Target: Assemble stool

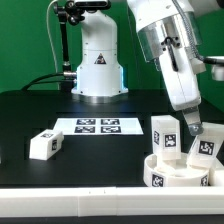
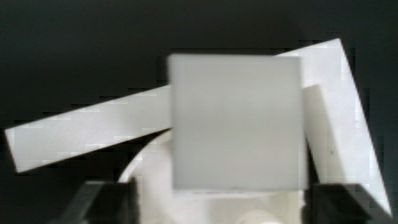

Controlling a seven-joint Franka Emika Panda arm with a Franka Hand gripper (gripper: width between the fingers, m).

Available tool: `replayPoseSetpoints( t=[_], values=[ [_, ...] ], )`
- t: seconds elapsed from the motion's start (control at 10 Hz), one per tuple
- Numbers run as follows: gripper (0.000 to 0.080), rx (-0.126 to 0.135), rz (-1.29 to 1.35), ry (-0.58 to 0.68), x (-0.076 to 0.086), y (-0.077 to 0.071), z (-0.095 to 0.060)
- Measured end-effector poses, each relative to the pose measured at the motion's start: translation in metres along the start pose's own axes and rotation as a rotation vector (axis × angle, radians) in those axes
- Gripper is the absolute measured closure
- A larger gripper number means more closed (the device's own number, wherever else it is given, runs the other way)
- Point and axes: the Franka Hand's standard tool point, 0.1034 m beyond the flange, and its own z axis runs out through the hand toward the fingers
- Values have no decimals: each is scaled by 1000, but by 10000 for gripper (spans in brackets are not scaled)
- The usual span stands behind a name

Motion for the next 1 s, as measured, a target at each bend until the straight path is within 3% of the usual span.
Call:
replayPoseSetpoints(
  t=[0.3,0.8,1.0],
  values=[
    [156,-37,-114,9,-11,-2,-1],
    [150,-42,-497,6,-12,-3,-1],
    [150,-60,-647,13,-20,-2,0]
  ],
)
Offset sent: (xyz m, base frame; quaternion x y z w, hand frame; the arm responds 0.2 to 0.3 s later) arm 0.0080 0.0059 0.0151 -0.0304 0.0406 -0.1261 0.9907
